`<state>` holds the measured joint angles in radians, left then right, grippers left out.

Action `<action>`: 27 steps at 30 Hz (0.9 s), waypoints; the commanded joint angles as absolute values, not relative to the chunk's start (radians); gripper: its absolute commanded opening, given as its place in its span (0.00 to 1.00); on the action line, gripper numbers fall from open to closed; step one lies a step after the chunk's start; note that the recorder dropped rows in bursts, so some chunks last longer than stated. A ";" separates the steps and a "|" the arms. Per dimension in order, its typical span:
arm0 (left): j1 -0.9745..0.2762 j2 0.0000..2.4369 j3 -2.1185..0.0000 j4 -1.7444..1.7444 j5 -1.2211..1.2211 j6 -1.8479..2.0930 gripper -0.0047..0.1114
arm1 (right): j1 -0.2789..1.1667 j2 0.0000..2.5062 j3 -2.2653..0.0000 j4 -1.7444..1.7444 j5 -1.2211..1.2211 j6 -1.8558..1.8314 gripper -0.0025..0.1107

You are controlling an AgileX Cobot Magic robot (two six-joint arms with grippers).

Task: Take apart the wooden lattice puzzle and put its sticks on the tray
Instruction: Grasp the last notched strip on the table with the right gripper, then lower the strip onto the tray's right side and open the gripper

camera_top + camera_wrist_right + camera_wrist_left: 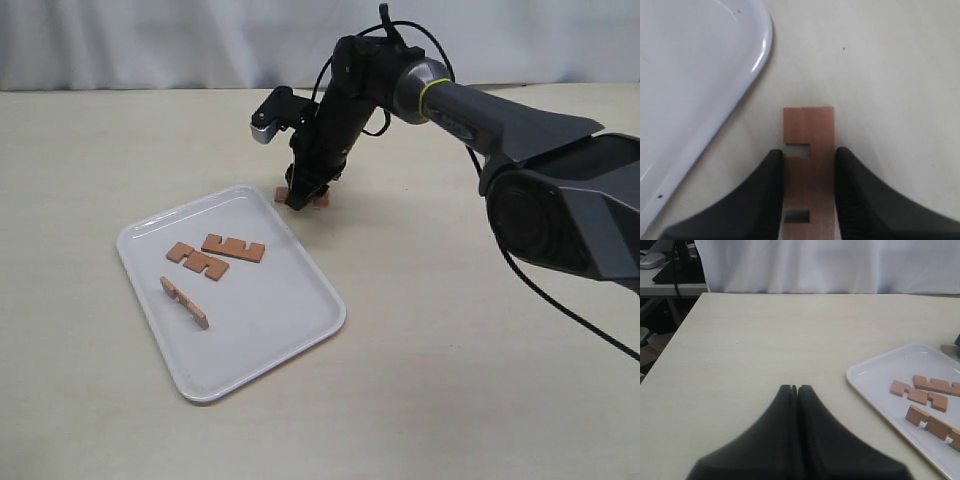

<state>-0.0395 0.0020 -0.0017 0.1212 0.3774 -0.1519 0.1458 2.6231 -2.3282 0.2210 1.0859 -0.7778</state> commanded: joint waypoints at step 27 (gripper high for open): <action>-0.048 0.000 0.000 0.121 0.360 -0.151 0.04 | 0.401 2.473 -2.178 0.163 1.221 -0.514 0.06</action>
<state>-0.0395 0.0020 -0.0017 0.1212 0.3774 -0.1519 0.3800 2.4869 -2.1999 0.2062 1.2154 -0.5373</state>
